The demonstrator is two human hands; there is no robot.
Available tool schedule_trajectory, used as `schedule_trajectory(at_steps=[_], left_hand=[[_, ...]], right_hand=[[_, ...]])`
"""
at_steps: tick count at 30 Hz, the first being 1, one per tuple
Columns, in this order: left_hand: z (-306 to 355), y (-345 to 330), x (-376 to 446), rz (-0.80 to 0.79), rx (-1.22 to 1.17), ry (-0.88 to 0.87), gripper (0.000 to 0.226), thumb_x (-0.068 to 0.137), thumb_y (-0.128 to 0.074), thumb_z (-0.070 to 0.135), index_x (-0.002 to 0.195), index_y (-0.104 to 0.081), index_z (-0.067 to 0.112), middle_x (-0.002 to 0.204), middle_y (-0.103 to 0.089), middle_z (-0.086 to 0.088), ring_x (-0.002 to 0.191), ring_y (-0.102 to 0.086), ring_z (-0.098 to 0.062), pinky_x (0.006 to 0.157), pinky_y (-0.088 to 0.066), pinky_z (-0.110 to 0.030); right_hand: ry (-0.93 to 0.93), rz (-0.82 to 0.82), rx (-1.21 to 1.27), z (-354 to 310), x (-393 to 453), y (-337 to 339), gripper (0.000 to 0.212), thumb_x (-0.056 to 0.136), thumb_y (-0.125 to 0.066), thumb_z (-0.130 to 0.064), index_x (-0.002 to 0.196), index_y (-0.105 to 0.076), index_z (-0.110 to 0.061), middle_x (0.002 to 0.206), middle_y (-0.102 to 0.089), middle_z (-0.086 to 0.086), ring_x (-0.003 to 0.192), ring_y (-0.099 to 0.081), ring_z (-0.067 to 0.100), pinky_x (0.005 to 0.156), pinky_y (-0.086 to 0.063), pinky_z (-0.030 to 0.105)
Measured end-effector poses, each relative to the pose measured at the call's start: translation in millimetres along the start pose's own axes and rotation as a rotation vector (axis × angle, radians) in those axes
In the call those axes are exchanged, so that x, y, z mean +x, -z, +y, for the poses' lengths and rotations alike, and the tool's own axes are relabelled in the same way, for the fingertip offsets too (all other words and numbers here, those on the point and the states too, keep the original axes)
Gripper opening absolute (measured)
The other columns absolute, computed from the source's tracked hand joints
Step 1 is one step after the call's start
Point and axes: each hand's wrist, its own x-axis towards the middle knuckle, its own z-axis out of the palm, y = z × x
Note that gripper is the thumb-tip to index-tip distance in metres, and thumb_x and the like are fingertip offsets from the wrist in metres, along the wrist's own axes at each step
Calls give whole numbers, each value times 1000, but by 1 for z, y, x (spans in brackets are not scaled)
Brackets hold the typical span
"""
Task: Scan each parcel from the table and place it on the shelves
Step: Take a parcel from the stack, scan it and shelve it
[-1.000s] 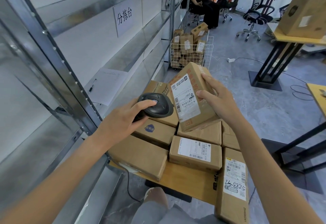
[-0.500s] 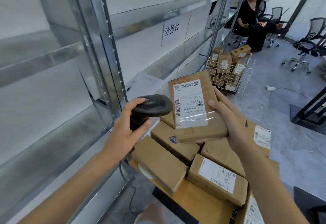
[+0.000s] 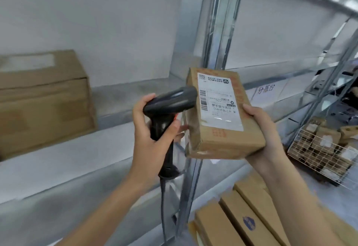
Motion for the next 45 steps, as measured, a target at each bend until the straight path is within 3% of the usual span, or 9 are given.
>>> schedule_trajectory(at_steps=[5, 8, 12, 21, 25, 28, 34, 39, 45], left_hand=[[35, 34, 9, 169, 177, -185, 62, 92, -68, -2, 132, -42, 37, 130, -55, 28, 127, -59, -25, 102, -50, -60], [50, 53, 14, 287, 267, -278, 62, 92, -67, -3, 133, -39, 35, 123, -54, 35, 121, -61, -13, 102, -53, -37], [56, 68, 14, 362, 271, -322, 63, 93, -68, 2, 132, -40, 42, 126, -54, 31, 121, -61, -15, 102, -50, -25], [43, 65, 30, 447, 272, -339, 63, 91, -71, 1, 131, -40, 39, 123, -51, 36, 122, -54, 2, 99, -41, -10], [39, 66, 28, 466, 265, -353, 63, 91, -72, 5, 132, -42, 43, 126, -51, 33, 124, -55, -5, 100, -42, -14], [42, 72, 24, 503, 268, -399, 67, 89, -72, 8, 131, -43, 51, 128, -51, 31, 124, -56, -7, 99, -45, -16], [46, 88, 25, 535, 277, -478, 67, 90, -72, 5, 135, -41, 44, 136, -51, 16, 131, -55, -18, 103, -46, -20], [44, 90, 24, 527, 249, -456, 68, 91, -73, 4, 135, -41, 45, 144, -47, 2, 131, -54, -38, 110, -47, -46], [31, 81, 21, 380, 346, -502, 69, 90, -71, -7, 139, -32, 22, 139, -42, 14, 134, -51, -25, 109, -47, -45]], right_hand=[[-11, -323, -95, 1, 30, -60, 47, 79, -66, -72, 107, -78, -37, 110, -77, -3, 91, -75, 15, 59, -58, 25], [7, -593, -130, 6, 43, -82, 97, 58, -78, -79, 141, -57, -33, 140, -63, 0, 127, -62, 21, 88, -58, 33], [118, -757, -277, 17, 52, -99, 117, 57, -94, -54, 153, -27, -42, 148, -55, -4, 134, -56, 23, 96, -55, 35], [588, -153, -383, 54, 70, -155, 75, 81, -74, -50, 147, -41, -40, 138, -53, -27, 119, -52, -17, 85, -45, 3], [663, -170, -799, 69, 91, -168, 65, 98, -55, -46, 157, -30, -30, 166, -22, -4, 153, -19, 10, 124, -25, 35], [767, -99, -1098, 85, 99, -175, 68, 104, -37, -51, 162, -12, -28, 169, 14, -1, 155, 18, 26, 125, 5, 52], [913, -154, -1107, 106, 104, -191, 77, 99, -25, -66, 161, -7, -23, 169, 10, 0, 153, 24, 26, 124, 8, 46], [876, -280, -1143, 101, 112, -204, 79, 99, -33, -62, 161, -8, -21, 167, 11, -3, 153, 25, 28, 127, 5, 48], [818, -248, -1045, 96, 103, -193, 69, 105, -45, -44, 161, -10, -23, 170, 4, -3, 155, 17, 20, 124, 11, 45]])
